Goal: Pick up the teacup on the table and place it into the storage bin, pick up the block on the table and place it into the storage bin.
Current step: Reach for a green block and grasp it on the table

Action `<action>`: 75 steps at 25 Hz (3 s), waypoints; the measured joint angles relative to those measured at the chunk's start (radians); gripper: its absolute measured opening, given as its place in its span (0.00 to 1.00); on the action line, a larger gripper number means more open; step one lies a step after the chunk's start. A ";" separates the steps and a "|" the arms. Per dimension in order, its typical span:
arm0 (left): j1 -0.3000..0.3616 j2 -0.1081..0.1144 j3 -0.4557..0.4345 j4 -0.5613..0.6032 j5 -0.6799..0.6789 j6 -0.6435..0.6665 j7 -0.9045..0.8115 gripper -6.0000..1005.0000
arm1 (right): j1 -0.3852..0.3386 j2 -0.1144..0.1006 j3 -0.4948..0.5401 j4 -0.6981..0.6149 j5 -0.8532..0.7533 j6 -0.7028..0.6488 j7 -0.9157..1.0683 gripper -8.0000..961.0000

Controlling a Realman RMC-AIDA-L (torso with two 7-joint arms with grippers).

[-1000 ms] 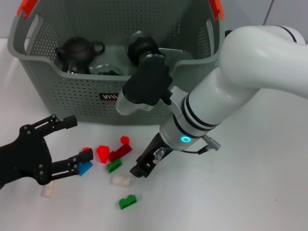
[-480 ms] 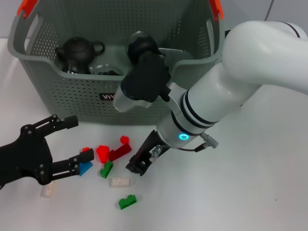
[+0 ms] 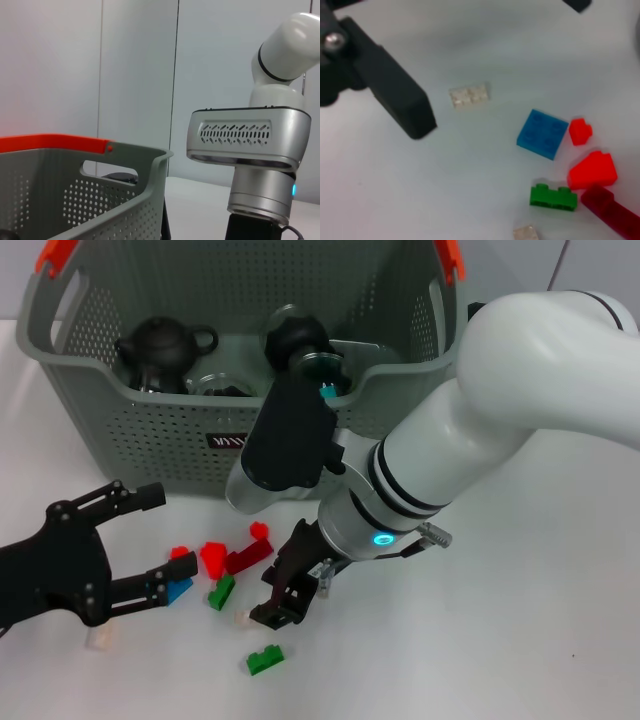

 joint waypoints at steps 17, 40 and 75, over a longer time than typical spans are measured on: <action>-0.004 0.002 0.000 0.000 0.008 -0.003 -0.002 0.84 | -0.056 -0.011 0.019 -0.105 -0.018 -0.142 -0.199 0.49; -0.008 0.000 0.000 -0.003 0.016 0.000 -0.002 0.84 | -0.049 0.005 -0.058 -0.090 -0.009 -0.083 -0.266 0.49; -0.012 0.000 0.000 -0.003 0.015 0.008 -0.002 0.84 | -0.030 0.005 -0.124 -0.061 0.032 -0.022 -0.294 0.24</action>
